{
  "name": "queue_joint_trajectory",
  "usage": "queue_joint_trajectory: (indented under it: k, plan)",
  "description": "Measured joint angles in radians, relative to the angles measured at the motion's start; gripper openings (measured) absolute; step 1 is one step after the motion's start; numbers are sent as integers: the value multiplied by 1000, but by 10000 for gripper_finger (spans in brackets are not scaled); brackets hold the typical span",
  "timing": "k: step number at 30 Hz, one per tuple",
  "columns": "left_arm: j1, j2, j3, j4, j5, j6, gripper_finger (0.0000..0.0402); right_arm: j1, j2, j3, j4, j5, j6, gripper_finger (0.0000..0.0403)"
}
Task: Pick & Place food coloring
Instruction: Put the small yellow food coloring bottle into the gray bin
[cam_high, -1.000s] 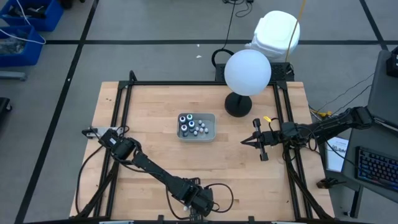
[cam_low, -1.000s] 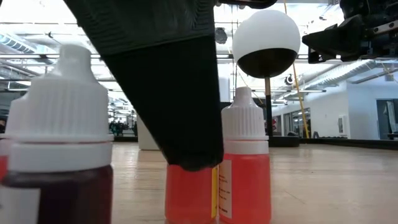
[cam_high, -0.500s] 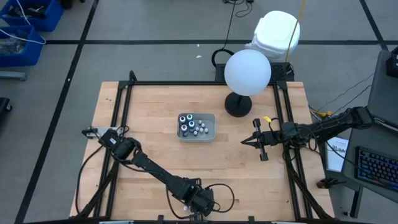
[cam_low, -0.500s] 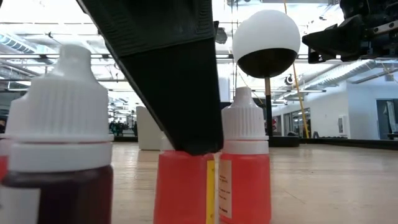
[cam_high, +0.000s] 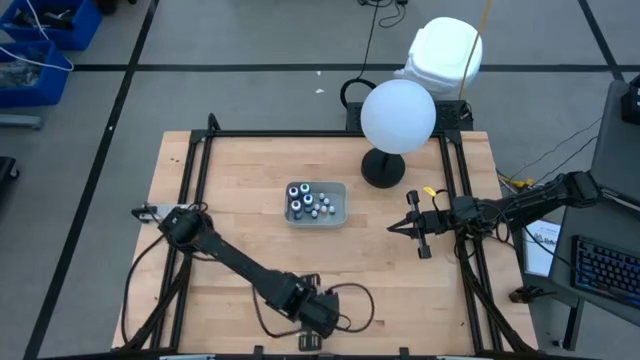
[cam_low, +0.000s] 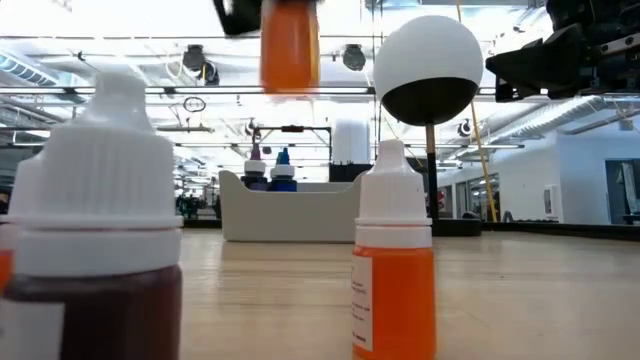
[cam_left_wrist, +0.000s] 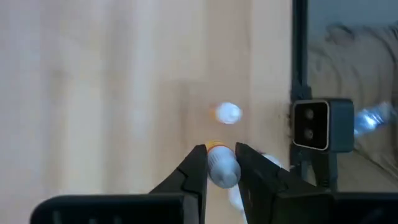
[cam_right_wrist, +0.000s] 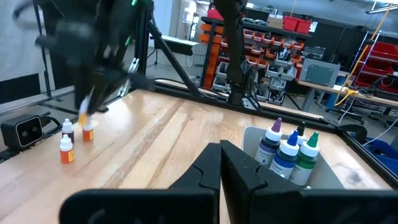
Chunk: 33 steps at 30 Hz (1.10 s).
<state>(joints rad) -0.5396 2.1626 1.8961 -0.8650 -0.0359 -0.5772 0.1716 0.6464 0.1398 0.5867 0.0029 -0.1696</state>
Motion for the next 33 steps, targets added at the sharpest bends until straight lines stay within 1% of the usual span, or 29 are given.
queue_joint_trajectory:
  k: [4,8,13,16,19,21,24,27,29,31,33]
  plan:
    - [-1,-128,0,-57,-124,31,66,0,0,0,-1,0,0,0]
    - [-1,-233,1,-153,-161,104,75,0,0,0,-4,0,0,0]
    - [15,-331,-9,-337,-278,93,67,0,0,0,-3,0,0,0]
    - [30,-399,-76,-362,-299,81,67,0,0,0,-4,0,0,0]
    - [48,-490,-206,-324,-294,83,73,0,0,0,-6,0,0,0]
    - [63,-568,-325,-275,-286,80,74,0,0,0,-8,1,0,0]
    - [83,-694,-546,-103,-273,78,71,0,0,0,-9,3,-8,0]
    - [100,-816,-777,111,-211,75,68,0,0,0,-20,3,-11,0]
    - [125,-870,-901,199,-164,61,69,0,0,0,-30,3,-11,0]
    - [158,-906,-991,231,-131,28,71,0,0,0,-48,4,-14,0]
    - [193,-932,-1052,235,-107,-3,73,-1,0,0,-61,5,-25,0]
